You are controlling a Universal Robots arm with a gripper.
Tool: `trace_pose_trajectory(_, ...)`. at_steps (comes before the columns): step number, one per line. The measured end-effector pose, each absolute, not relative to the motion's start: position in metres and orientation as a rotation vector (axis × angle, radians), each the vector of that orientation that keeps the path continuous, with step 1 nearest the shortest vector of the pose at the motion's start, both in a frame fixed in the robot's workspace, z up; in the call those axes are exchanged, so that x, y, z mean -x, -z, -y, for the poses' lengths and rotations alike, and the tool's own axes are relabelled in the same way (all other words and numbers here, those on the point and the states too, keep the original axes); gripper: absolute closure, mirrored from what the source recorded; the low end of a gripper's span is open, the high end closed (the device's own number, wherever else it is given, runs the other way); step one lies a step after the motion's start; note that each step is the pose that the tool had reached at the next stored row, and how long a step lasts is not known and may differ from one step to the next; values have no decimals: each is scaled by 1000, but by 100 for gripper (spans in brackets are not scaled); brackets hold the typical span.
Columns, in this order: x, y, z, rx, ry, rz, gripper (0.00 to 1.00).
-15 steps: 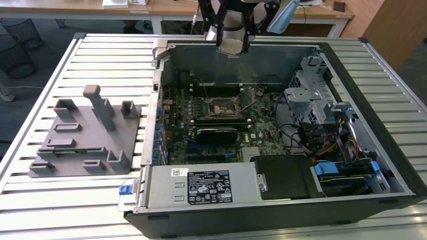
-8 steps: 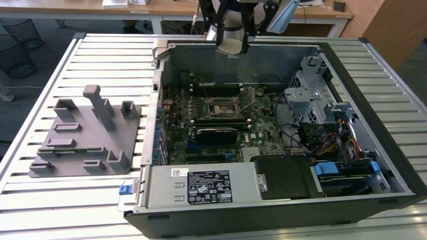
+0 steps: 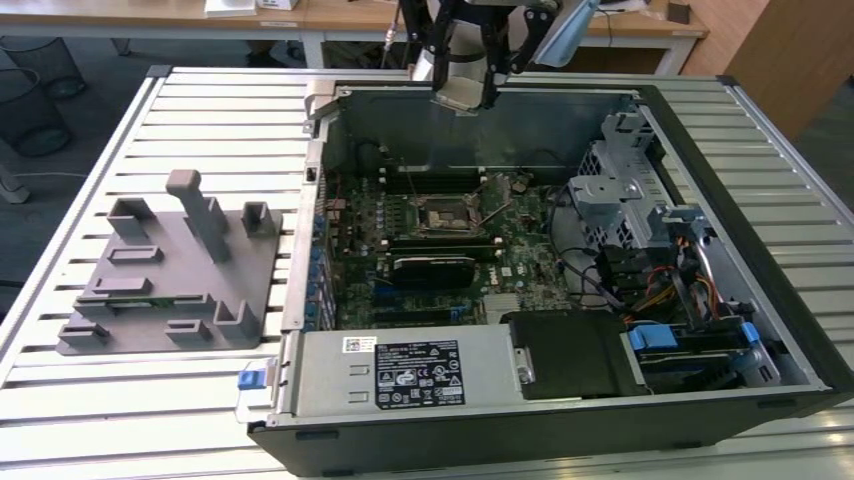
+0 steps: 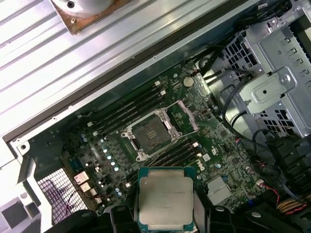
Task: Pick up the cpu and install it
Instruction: 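Place the cpu into insertion slot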
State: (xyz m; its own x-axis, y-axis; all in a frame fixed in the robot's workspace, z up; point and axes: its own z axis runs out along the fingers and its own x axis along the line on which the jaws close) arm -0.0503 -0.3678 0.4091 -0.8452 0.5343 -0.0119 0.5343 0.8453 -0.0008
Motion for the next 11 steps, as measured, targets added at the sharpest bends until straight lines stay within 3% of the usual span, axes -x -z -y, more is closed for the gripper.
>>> trace_pose_trajectory(11,50,-409,368,-1016,8,-2961,46)
